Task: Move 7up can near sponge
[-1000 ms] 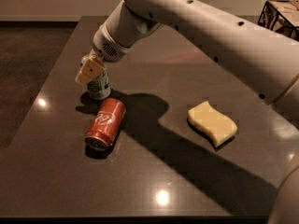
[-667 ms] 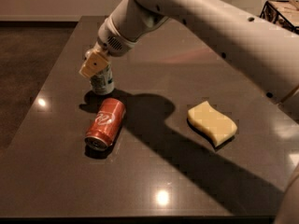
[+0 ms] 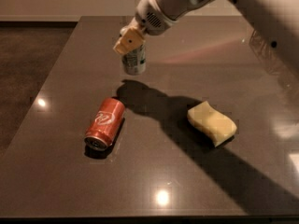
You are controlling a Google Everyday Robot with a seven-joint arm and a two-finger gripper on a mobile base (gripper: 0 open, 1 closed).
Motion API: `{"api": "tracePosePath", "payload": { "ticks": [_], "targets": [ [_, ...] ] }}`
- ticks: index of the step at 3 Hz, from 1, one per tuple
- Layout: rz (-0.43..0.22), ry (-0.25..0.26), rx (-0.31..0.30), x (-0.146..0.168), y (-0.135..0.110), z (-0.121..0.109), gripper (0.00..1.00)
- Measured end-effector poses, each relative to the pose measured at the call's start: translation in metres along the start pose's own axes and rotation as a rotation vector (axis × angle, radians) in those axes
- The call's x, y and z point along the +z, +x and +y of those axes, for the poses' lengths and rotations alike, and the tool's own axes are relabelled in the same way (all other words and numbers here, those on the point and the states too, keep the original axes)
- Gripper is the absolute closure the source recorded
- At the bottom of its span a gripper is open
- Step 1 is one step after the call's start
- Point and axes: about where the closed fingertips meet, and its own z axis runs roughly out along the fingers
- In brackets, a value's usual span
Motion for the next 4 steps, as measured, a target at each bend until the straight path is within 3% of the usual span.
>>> {"api": "tracePosePath", "payload": {
  "ticks": [1, 2, 4],
  "targets": [
    [0.013, 0.049, 0.044, -0.037, 0.036, -0.018, 1.0],
    [0.023, 0.065, 0.085, -0.066, 0.081, -0.019, 1.0],
    [0.053, 0.02, 0.132, -0.082, 0.151, 0.009, 1.0]
  ]
}}
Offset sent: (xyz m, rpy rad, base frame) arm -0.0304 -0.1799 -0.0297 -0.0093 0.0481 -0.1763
